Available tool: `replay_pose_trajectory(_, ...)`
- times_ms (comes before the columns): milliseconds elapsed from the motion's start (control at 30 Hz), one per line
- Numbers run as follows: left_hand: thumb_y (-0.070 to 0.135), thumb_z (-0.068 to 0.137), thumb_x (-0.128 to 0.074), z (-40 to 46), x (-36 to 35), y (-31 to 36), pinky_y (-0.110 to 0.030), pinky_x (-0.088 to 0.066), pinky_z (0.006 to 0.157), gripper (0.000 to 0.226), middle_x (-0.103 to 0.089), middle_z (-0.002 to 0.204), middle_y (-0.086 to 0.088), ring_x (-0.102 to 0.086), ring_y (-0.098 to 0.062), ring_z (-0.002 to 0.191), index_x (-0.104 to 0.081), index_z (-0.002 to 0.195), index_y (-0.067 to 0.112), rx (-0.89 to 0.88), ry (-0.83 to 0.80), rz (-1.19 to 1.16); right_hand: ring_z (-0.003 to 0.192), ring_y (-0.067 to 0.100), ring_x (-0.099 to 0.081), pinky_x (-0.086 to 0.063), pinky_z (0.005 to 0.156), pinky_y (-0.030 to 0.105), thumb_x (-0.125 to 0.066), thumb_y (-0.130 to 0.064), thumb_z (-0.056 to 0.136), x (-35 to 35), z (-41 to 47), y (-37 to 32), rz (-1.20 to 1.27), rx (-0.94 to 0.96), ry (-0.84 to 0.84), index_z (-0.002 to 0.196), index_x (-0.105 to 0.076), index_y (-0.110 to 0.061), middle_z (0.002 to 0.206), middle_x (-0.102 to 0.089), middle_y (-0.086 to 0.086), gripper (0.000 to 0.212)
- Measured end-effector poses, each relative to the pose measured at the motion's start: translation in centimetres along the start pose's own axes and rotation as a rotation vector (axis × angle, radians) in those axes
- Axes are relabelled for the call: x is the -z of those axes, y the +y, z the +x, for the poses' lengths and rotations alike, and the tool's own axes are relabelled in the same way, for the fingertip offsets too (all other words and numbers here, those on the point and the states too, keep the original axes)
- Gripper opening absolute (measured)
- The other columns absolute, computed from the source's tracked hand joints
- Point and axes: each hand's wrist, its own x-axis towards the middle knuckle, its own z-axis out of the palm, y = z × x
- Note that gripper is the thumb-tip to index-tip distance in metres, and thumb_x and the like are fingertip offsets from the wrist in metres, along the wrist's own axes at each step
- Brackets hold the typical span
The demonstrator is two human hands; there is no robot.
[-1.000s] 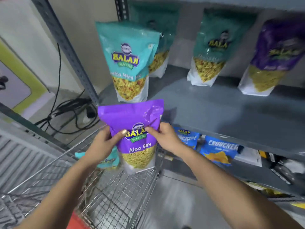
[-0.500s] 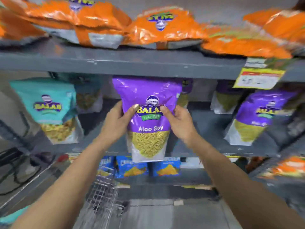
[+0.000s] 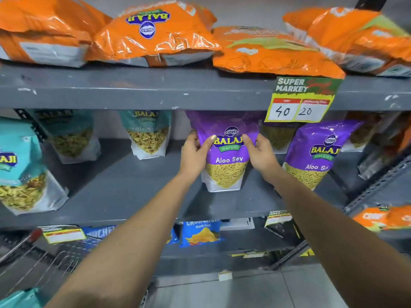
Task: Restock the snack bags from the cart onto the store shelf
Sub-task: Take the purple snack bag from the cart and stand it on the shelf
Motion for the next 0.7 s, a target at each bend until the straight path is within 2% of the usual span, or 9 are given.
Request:
replay_pose_trajectory(133, 0.027, 0.088, -0.068, 0.5, -2.0, -1.6, -0.024, -0.057, 0.077, 0.025, -0.072, 0.088, 0.008, -0.069, 0.002, 0.076, -0.056, 0.105, 0.014, 0.009, 0.027, 0.048, 0.078, 0.001, -0.065, -0.056, 0.076, 0.023, -0.048, -0.019, 0.101, 0.2, 0.9, 2.4, 0.014, -0.005, 0.025, 0.101, -0.058, -0.016, 0.095, -0.067, 0.005, 0.01)
replay_pose_trajectory(233, 0.033, 0.085, -0.069, 0.8, -2.6, -2.1, -0.029, -0.057, 0.082, 0.034, -0.073, 0.092, 0.006, -0.071, -0.003, 0.082, -0.057, 0.112, 0.015, 0.053, 0.025, 0.065, 0.074, -0.008, -0.065, -0.054, 0.075, 0.028, -0.052, -0.019, 0.099, 0.1, 0.9, 3.6, 0.017, -0.053, 0.036, 0.106, -0.055, -0.013, 0.094, -0.067, 0.005, 0.01)
replay_pose_trajectory(300, 0.039, 0.08, -0.073, 0.9, -2.1, -2.2, -0.036, -0.057, 0.091, 0.043, -0.074, 0.103, 0.002, -0.072, -0.012, 0.096, -0.054, 0.113, 0.02, 0.108, -0.036, 0.043, 0.088, 0.0, -0.068, -0.055, 0.084, 0.034, -0.061, -0.02, 0.094, -0.3, 0.5, 3.8, 0.027, -0.064, 0.079, 0.116, -0.054, -0.01, 0.101, -0.069, 0.004, 0.025)
replay_pose_trajectory(367, 0.041, 0.074, -0.076, 0.4, -0.4, -2.5, -0.036, -0.053, 0.098, 0.049, -0.071, 0.113, -0.002, -0.067, -0.016, 0.109, -0.052, 0.111, 0.023, 0.1, -0.051, 0.087, 0.101, 0.003, -0.065, -0.052, 0.095, 0.027, -0.068, -0.019, 0.089, -1.1, -0.5, 3.2, 0.08, -0.054, 0.163, 0.128, -0.045, -0.009, 0.111, -0.067, 0.002, 0.047)
replay_pose_trajectory(400, 0.04, 0.073, -0.077, -0.3, 0.9, -2.6, -0.034, -0.051, 0.099, 0.045, -0.069, 0.113, -0.002, -0.066, -0.017, 0.11, -0.053, 0.108, 0.024, 0.065, -0.015, 0.125, 0.109, 0.002, -0.062, -0.048, 0.098, 0.021, -0.07, -0.017, 0.087, -1.5, -1.5, 2.7, 0.139, -0.048, 0.227, 0.133, -0.041, -0.009, 0.118, -0.063, 0.003, 0.055)
replay_pose_trajectory(467, 0.033, 0.077, -0.077, -2.5, 4.5, -3.3, -0.027, -0.051, 0.093, 0.028, -0.07, 0.1, -0.002, -0.069, -0.013, 0.1, -0.058, 0.097, 0.025, 0.006, 0.129, 0.157, 0.125, 0.013, -0.054, -0.042, 0.106, 0.025, -0.072, -0.013, 0.085, -2.4, -3.9, 1.8, 0.225, 0.004, 0.382, 0.134, -0.042, -0.014, 0.131, -0.056, 0.012, 0.058)
replay_pose_trajectory(533, 0.026, 0.084, -0.072, -5.8, 9.2, -4.5, -0.018, -0.05, 0.079, 0.014, -0.068, 0.079, 0.003, -0.064, 0.004, 0.074, -0.063, 0.087, 0.016, 0.018, 0.316, 0.166, 0.12, 0.019, -0.054, -0.044, 0.104, 0.033, -0.072, -0.012, 0.085, -3.9, -6.9, 1.2, 0.25, 0.084, 0.491, 0.125, -0.047, -0.019, 0.125, -0.055, 0.013, 0.047)
replay_pose_trajectory(600, 0.02, 0.088, -0.068, -9.6, 15.1, -6.4, -0.02, -0.046, 0.068, 0.015, -0.06, 0.065, 0.006, -0.054, 0.006, 0.057, -0.061, 0.078, 0.012, 0.075, 0.457, 0.205, 0.106, 0.022, -0.058, -0.048, 0.093, 0.036, -0.073, -0.014, 0.085, -7.0, -9.9, 0.7, 0.231, 0.137, 0.499, 0.113, -0.053, -0.023, 0.115, -0.058, 0.012, 0.036)
replay_pose_trajectory(700, 0.017, 0.088, -0.068, -15.6, 24.5, -10.2, -0.028, -0.045, 0.067, 0.017, -0.061, 0.063, 0.0, -0.054, 0.006, 0.054, -0.06, 0.073, 0.013, 0.22, 0.586, 0.381, 0.089, 0.009, -0.058, -0.048, 0.081, 0.028, -0.074, -0.016, 0.084, -13.9, -14.1, -0.9, 0.134, 0.144, 0.296, 0.097, -0.059, -0.023, 0.102, -0.061, 0.005, 0.021)
